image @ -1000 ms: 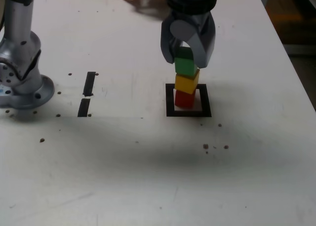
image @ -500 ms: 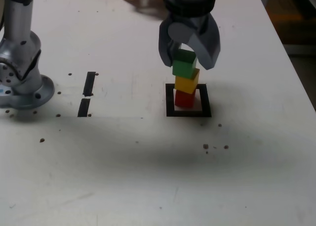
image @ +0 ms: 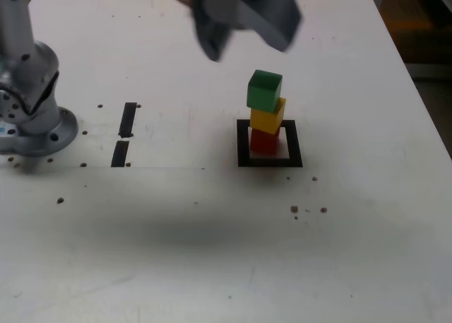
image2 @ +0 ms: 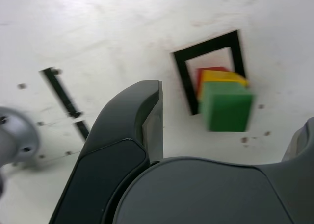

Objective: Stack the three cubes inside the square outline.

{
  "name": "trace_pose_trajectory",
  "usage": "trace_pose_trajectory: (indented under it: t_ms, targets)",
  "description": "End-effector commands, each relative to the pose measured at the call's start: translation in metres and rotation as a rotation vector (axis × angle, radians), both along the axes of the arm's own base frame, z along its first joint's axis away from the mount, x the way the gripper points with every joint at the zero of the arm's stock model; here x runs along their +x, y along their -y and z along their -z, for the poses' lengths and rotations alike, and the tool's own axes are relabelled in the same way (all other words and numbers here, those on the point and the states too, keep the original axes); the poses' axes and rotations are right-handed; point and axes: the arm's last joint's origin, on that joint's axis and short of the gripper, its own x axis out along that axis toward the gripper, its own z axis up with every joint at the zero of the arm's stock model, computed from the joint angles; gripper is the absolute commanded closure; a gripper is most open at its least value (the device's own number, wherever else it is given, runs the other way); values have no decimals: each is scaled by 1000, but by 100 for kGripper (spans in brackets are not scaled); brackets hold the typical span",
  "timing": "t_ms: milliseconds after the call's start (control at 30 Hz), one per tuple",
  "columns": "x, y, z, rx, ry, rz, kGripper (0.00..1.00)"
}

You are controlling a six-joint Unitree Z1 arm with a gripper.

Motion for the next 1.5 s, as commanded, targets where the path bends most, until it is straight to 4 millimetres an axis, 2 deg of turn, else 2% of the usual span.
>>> trace_pose_trajectory:
  t_ms: [0,133,300,500,667,1100,1467]
  targets:
    - [-18,-7,-2,11,-5,-37,1]
    - [-44,-18,10,10,-55,-106,1]
    - [-66,-26,38,-27,-127,-181,1]
    - [-80,-26,80,-130,-165,-228,1]
    - [-85,-23,103,-184,-167,-231,1]
    - [-90,-24,128,-177,-143,-228,1]
    - [-88,-24,134,-178,-143,-229,1]
